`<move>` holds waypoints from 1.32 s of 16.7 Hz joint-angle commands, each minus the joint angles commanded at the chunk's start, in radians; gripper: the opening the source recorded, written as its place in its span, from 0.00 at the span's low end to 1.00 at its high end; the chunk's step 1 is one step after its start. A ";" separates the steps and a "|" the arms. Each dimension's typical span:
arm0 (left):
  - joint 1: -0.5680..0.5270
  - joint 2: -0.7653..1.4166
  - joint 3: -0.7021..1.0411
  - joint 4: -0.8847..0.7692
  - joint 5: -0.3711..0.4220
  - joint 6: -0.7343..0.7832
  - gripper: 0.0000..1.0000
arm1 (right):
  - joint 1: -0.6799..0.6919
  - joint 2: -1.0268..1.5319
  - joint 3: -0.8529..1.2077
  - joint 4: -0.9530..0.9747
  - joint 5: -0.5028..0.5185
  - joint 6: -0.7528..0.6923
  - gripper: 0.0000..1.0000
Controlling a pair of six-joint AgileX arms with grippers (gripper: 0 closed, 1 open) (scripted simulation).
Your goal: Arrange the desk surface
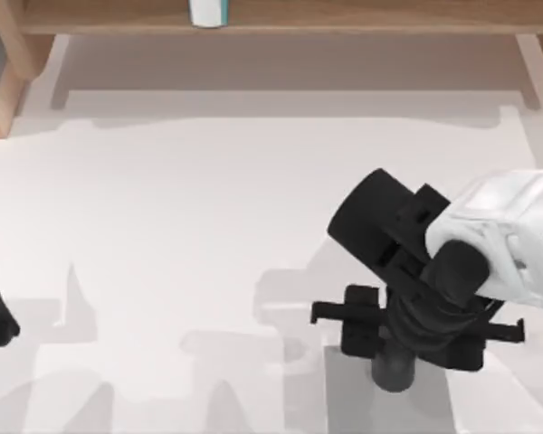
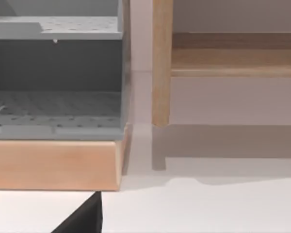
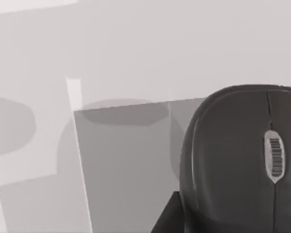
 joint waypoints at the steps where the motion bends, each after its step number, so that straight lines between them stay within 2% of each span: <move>1: 0.000 0.000 0.000 0.000 0.000 0.000 1.00 | 0.005 -0.001 0.000 0.000 -0.004 -0.007 0.00; 15: 0.000 0.000 0.000 0.000 0.000 0.000 1.00 | 0.059 0.034 -0.039 -0.021 -0.045 -0.077 0.00; 22: 0.000 0.000 0.000 0.000 0.000 0.000 1.00 | 0.059 0.034 -0.039 -0.021 -0.045 -0.077 0.53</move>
